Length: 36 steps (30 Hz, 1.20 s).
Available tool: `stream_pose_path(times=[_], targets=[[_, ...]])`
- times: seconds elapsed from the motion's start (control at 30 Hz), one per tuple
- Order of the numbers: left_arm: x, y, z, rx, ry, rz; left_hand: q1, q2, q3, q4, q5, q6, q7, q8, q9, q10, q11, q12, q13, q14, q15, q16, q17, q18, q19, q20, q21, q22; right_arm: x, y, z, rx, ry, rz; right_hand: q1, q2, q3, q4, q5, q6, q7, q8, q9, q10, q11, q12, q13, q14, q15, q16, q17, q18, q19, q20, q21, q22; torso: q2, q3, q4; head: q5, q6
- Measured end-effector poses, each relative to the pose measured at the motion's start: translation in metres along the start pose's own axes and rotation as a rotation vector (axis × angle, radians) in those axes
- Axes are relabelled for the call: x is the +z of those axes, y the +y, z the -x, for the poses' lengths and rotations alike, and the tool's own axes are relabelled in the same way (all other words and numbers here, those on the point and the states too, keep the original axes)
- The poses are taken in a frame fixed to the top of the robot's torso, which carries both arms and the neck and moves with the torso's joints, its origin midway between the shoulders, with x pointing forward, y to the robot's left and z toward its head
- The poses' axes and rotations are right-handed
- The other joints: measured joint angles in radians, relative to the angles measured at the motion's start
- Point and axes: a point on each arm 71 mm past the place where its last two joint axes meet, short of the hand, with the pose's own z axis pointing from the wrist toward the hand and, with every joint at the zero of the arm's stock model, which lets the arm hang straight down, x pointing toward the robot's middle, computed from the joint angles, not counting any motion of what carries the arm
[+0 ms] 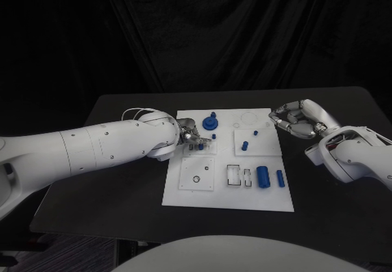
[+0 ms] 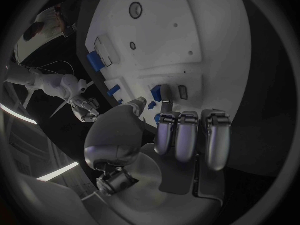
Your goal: Assemble the parts on the task board
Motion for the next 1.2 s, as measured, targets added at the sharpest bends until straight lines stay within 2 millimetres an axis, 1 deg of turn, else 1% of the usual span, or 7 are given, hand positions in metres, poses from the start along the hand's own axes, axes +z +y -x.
stream_pose_path(times=[0.2,0.33,0.4,0.6,0.77,1.0,1.2], targets=[[-0.001,0.003,0.0,-0.004,-0.004,0.008,-0.009,0.006,-0.032,0.007,-0.018,0.027,-0.007,-0.027,0.0,0.0,0.0,0.0,0.0,0.0,0.0,0.0,0.0,0.0,0.0,0.0,0.0,0.0,0.0,0.0,-0.001,0.001,0.005,-0.004,0.001,-0.001,0.0,0.0,0.007,0.0,0.0,0.0,0.0,0.0,0.0,0.0,0.0,0.0,0.0,0.0,0.0,0.0,0.0,0.0,0.0,0.0,0.0,-0.0003,-0.0006,0.0,0.0],[-0.003,0.009,0.0,-0.013,-0.013,0.015,-0.013,0.01,-0.05,0.007,-0.018,0.032,-0.013,-0.011,0.03,0.0,0.0,0.0,0.0,0.0,0.0,0.0,0.0,0.0,0.0,0.0,0.0,0.0,0.0,-0.001,-0.001,0.002,0.007,-0.006,0.004,-0.004,0.003,-0.003,0.007,0.0,0.0,0.0,0.0,0.0,0.0,0.0,0.0,0.0,0.0,0.0,0.0,0.0,0.0,0.0,0.0,0.0,0.0,-0.0003,-0.0006,-0.001,0.0],[-0.005,0.012,-0.001,-0.02,-0.021,0.017,-0.013,0.011,-0.069,0.006,-0.018,0.038,-0.018,0.023,0.082,0.0,0.0,0.0,0.0,0.0,0.0,0.0,0.0,0.0,0.0,0.0,0.0,0.0,0.0,-0.001,-0.001,0.003,0.009,-0.007,0.004,-0.004,0.003,-0.003,0.007,0.0,0.0,0.0,0.0,0.0,0.0,0.0,0.0,0.0,0.0,0.0,0.0,0.0,0.0,0.0,0.0,0.0,0.0,-0.0003,-0.0006,-0.003,0.0],[-0.017,0.025,0.001,-0.047,-0.073,0.007,0.022,0.036,-0.11,0.006,0.009,0.019,-0.038,0.132,0.245,0.0,-0.019,0.0,0.0,0.004,-0.015,0.0,0.0,0.0,0.0,-0.015,0.0,0.0,-0.001,-0.001,-0.001,0.002,0.009,-0.009,0.004,-0.004,0.003,-0.003,0.011,0.0,0.0,0.0,0.0,0.0,0.0,0.0,0.0,0.0,0.0,0.0,0.0,0.0,0.0,0.0,-0.004,0.0,0.0,-0.0005,-0.0005,-0.009,0.0],[-0.028,0.025,0.018,-0.047,-0.155,-0.023,0.046,0.04,-0.129,0.006,0.028,0.012,-0.039,0.171,0.313,0.0,-0.025,0.0,0.0,0.002,-0.02,0.0,0.0,0.0,0.001,-0.022,0.0,0.0,-0.001,-0.002,0.0,0.002,0.008,-0.01,0.004,-0.004,0.003,-0.003,0.011,0.0,0.0,0.0,0.0,0.002,0.002,0.0,0.0,0.0,0.0,0.0,0.0,0.0,0.0,0.0,-0.004,0.001,0.0,-0.0008,-0.0006,-0.006,0.0],[-0.035,0.025,0.044,-0.026,-0.224,-0.028,0.059,0.045,-0.138,0.005,0.045,0.02,-0.047,0.182,0.342,0.0,-0.032,0.0,0.0,0.002,-0.027,0.0,0.0,0.0,0.0,-0.022,0.0,0.0,-0.001,-0.002,0.0,0.001,0.006,-0.011,0.004,-0.004,0.003,-0.003,0.011,0.0,0.0,0.0,0.001,0.003,0.003,0.0,0.0,0.0,0.0,0.0,0.0,0.0,0.0,0.0,-0.004,0.001,0.001,-0.0003,-0.0012,0.001,0.0],[-0.026,0.033,0.056,-0.001,-0.227,0.024,0.081,0.047,-0.14,0.002,0.048,0.02,-0.047,0.17,0.341,-0.003,-0.036,0.0,0.0,0.002,-0.027,0.0,0.0,0.0,0.0,-0.029,0.0,0.0,-0.001,-0.002,0.0,0.001,0.007,-0.01,0.004,-0.004,0.003,-0.003,0.011,0.0,0.0,0.0,0.001,0.004,0.003,0.0,0.0,0.0,0.0,0.0,0.0,0.0,0.0,0.0,-0.004,0.001,0.0,0.0005,-0.0012,0.001,0.0]])
